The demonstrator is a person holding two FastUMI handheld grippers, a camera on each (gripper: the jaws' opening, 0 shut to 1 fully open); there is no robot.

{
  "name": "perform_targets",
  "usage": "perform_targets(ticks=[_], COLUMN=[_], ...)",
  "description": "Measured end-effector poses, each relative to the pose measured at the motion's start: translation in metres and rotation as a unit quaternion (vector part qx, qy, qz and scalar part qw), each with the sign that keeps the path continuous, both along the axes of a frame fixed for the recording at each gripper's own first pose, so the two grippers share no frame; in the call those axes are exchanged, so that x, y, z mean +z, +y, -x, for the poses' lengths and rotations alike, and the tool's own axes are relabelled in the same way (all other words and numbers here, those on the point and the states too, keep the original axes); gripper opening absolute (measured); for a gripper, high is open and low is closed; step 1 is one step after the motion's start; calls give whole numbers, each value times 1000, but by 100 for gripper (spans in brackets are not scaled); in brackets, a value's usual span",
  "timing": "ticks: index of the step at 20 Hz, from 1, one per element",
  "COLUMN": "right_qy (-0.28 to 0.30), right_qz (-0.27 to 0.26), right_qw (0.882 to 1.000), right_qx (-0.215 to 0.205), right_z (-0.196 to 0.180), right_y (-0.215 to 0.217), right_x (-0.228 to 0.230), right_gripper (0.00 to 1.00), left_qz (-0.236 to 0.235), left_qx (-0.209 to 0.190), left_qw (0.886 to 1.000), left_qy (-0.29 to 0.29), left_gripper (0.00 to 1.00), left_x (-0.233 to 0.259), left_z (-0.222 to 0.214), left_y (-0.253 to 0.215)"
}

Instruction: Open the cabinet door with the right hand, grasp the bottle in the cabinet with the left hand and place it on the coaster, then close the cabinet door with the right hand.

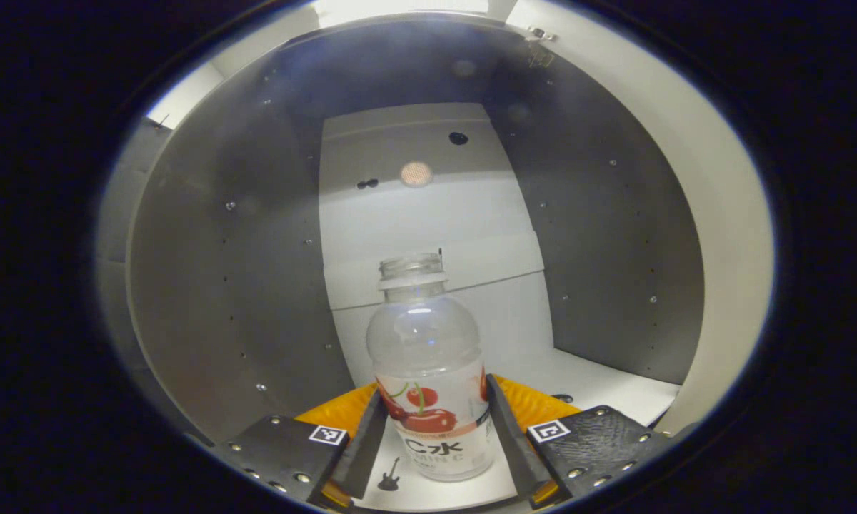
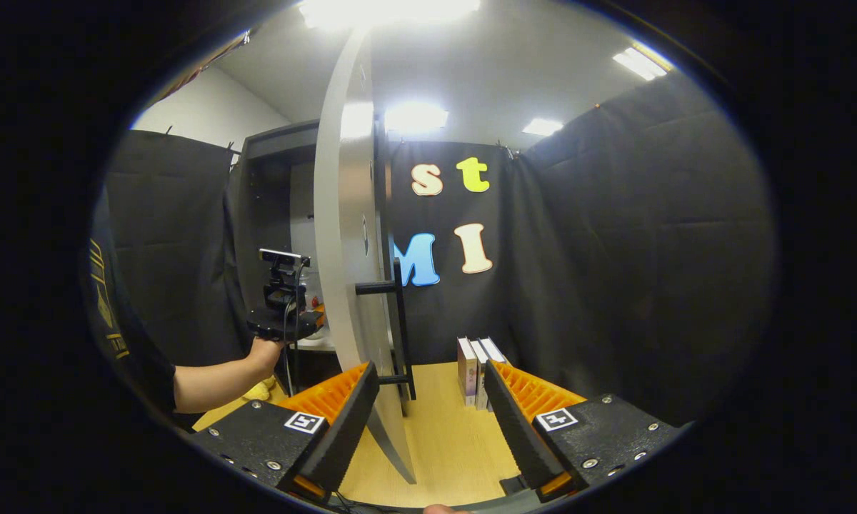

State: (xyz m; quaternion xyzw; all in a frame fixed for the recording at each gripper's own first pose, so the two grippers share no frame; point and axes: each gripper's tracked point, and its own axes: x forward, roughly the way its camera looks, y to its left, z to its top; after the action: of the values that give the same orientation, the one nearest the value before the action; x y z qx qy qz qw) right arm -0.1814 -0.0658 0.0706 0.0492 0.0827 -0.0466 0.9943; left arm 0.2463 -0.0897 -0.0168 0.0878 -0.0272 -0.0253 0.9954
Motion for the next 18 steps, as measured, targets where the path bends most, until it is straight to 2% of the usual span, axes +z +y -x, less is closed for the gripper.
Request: perform_targets(ticks=[2, 3, 4, 6, 7, 8, 12, 13, 17, 18], right_qy=[-1, -6, -11, -17, -18, -20, -26, -27, -15, -6], right_qz=[12, 13, 11, 7, 7, 6, 12, 12, 7, 10], right_qw=[1000, 1000, 1000, 1000, 1000, 1000, 1000, 1000, 1000, 1000], right_qx=[3, 5, 9, 11, 8, 6, 2, 4, 13, 12], right_z=[2, 2, 3, 5, 7, 8, 16, 18, 25, 26], right_y=[1, 1, 1, -2, -7, -10, -26, -29, -46, -55], right_x=[1, 4, 6, 7, 7, 6, 0, -2, -22, -31], right_gripper=[92, 92, 92, 92, 92, 92, 92, 92, 92, 92], left_qz=[7, 13, 15, 22, 25, 25, 27, 23, 18, 20], left_qx=[-10, -14, -14, -12, -14, -20, -16, -14, 6, 12], left_qw=[1000, 1000, 1000, 1000, 999, 999, 999, 999, 999, 999], left_qy=[-3, -5, -7, -18, -23, -23, -27, -28, -33, -37], left_gripper=[71, 71, 77, 65, 71, 65, 65, 76, 65, 77], left_x=[3, 8, 11, 22, 26, 29, 42, 43, 47, 45], left_z=[3, 10, 15, 22, 25, 28, 40, 41, 43, 43], left_y=[-5, -7, -7, -5, -6, -7, -3, -4, -8, -6])
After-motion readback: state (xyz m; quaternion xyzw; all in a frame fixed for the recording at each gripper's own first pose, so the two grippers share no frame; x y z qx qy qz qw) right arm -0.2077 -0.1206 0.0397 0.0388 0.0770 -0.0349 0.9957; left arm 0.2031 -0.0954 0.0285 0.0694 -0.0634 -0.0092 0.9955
